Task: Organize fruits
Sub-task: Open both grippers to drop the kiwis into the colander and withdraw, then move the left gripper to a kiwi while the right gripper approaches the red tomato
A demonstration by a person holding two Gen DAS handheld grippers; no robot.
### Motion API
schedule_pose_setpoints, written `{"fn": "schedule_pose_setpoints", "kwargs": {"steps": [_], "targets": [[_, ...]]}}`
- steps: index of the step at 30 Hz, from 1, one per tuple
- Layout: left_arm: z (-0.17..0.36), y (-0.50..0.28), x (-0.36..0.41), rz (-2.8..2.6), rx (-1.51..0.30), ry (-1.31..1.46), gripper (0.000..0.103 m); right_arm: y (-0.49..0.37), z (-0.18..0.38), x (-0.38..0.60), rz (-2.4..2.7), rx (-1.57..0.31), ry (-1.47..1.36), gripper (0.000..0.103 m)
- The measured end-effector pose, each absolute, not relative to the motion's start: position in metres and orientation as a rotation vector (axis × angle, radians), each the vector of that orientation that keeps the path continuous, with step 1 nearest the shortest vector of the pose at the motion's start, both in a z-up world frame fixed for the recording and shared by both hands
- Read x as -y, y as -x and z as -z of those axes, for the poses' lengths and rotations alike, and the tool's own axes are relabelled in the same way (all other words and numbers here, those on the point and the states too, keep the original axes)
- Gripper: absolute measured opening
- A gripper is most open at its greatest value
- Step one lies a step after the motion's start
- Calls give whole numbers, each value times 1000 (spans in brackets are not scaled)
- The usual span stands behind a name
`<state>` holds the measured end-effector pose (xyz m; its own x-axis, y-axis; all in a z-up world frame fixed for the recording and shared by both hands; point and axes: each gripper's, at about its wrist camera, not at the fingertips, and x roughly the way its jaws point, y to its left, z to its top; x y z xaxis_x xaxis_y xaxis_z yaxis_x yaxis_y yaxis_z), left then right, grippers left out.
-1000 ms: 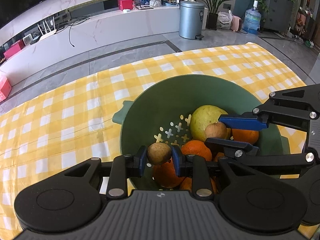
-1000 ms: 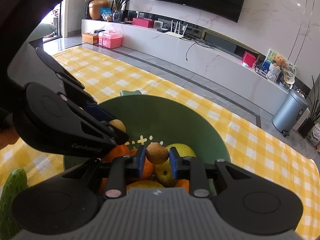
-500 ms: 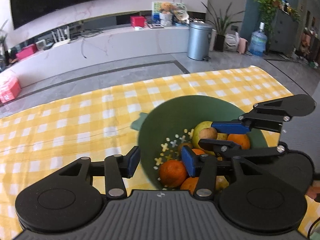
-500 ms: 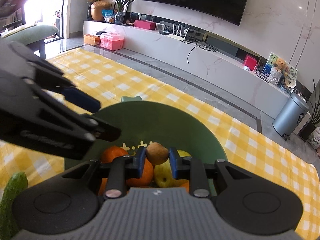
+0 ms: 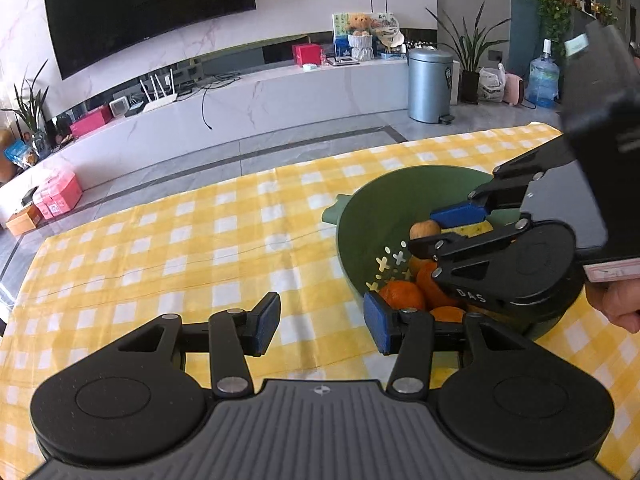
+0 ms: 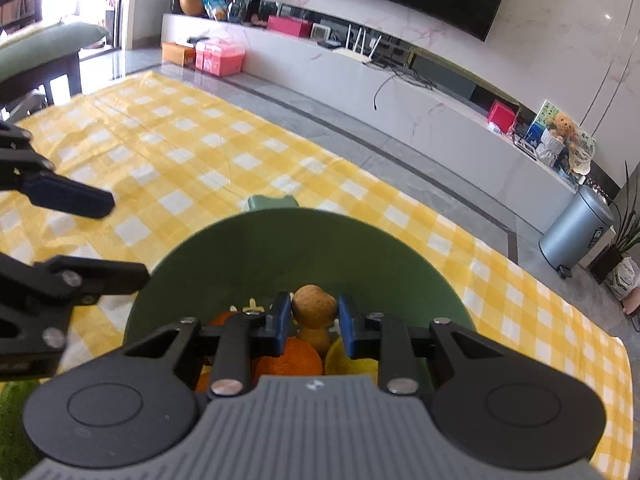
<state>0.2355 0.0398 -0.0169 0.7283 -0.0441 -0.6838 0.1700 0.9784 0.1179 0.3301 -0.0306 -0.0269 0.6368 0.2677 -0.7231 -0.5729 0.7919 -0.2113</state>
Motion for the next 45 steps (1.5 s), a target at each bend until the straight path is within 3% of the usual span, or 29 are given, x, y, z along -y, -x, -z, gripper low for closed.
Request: {"fn": "schedule_pose_setpoints", "kwargs": {"steps": [8, 12, 22, 25, 34, 45], "targets": [[18, -230, -41, 126, -758, -180, 57, -334, 36, 29, -480, -788, 441, 23], [17, -227, -42, 133, -771, -169, 57, -329, 30, 32, -478, -775, 416, 35], [-4, -205, -40, 192, -780, -104, 57, -287, -7, 53, -443, -684, 339, 45], [-12, -194, -37, 220, -770, -91, 57, -266, -18, 63, -395, -653, 292, 54], [-12, -164, -25, 325, -781, -117, 57, -200, -19, 92, -351, -622, 179, 54], [6, -127, -8, 435, -803, -226, 57, -138, 21, 109, -323, -790, 93, 54]]}}
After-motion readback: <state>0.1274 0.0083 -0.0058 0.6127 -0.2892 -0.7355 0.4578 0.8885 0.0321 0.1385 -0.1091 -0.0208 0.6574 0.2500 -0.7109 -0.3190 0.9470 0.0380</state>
